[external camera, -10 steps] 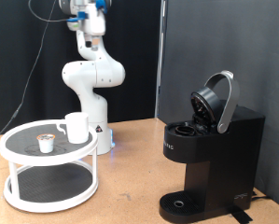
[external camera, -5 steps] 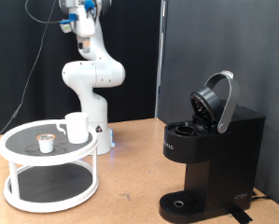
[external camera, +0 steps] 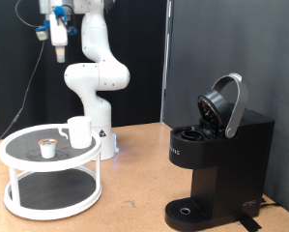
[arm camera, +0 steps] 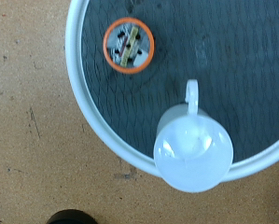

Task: Make a cup of coffee with the keurig machine

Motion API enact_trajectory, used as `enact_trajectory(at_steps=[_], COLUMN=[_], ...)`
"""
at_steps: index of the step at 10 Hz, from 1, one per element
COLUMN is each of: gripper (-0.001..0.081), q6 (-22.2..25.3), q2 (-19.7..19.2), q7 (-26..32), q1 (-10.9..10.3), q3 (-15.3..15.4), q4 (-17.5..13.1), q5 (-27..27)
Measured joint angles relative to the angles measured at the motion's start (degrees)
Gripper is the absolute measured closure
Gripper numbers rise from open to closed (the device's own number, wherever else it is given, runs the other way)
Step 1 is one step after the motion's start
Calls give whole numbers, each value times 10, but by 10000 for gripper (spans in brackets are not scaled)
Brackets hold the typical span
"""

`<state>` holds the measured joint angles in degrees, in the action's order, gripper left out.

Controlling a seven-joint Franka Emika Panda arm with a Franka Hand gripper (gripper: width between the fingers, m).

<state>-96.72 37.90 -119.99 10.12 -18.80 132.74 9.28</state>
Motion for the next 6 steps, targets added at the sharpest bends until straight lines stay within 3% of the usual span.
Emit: enact_trajectory(at_steps=[3,6], gripper=[72,72], q6=[-1,3], q2=[-32,-31], q7=[26,35], q1=[0,0], q3=[-21,-25], q4=[-24,-21], q5=[9,2])
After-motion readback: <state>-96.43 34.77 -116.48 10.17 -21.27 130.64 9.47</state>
